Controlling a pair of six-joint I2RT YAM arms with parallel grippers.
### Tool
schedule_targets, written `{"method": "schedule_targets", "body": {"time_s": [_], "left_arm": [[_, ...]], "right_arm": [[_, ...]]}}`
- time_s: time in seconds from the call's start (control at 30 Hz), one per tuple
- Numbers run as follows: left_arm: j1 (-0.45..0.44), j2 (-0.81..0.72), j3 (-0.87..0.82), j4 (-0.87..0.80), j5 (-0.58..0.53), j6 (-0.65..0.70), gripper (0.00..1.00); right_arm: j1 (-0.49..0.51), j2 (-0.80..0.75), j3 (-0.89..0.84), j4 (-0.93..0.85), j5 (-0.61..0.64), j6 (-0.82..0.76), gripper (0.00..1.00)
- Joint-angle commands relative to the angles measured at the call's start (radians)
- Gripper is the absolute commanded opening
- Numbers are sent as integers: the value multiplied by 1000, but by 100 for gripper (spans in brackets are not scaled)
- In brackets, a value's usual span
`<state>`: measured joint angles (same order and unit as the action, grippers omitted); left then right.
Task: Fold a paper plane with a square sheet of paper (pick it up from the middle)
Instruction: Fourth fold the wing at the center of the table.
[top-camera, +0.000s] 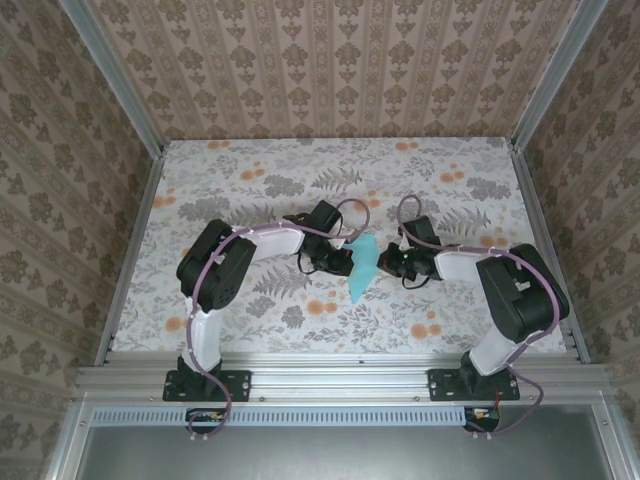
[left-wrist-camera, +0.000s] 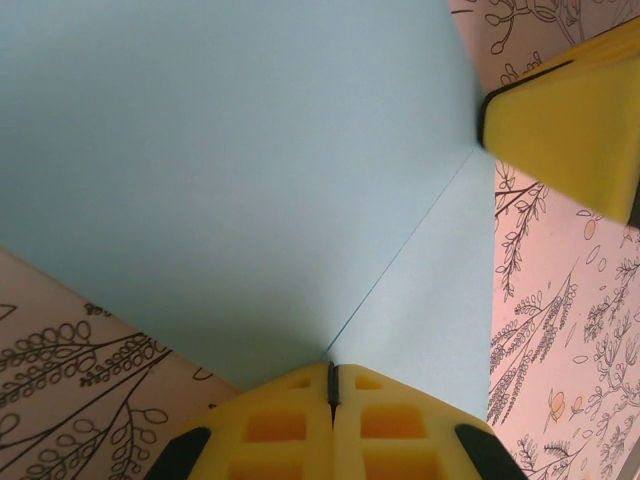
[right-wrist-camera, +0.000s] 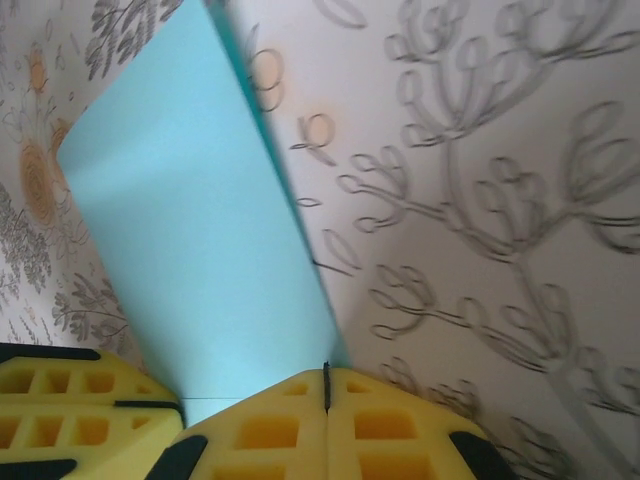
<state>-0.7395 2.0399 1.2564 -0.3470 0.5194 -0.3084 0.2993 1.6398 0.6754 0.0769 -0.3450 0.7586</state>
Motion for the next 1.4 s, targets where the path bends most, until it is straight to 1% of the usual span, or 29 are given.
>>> {"method": "schedule_targets", "body": {"time_s": [0.0,0.1,0.2,0.27,0.37,0.5,0.83,1.2,1.37], "left_arm": [[11,147,-93,-157,-257,42,4],[11,144,-86,-162,-259,40,4],[11,140,-88,-161,-258,41,4],[11,141,-88,-161,-258,43,4],[10,141,-86,-155,-254,40,4],[8,139,-82,-152,-251,38,4],[6,134,-83,-150,-251,36,3],[6,146,-76,-151,-249,40,3],[7,150,-72,-151,-245,40,3]], "right_arm": [[-27,-19,-32,-77,62,-27,2],[-28,-56,-33,-91,64,-23,3],[-29,-114,-24,-131,66,-27,9],[-30,-133,-24,-133,40,-17,15],[-28,-118,-35,-79,-20,17,22],[-28,-68,-28,-28,-74,42,26],[-16,14,-8,27,-136,59,27],[-14,-30,-11,20,-149,62,26],[-15,-5,-5,41,-167,72,25]]}}
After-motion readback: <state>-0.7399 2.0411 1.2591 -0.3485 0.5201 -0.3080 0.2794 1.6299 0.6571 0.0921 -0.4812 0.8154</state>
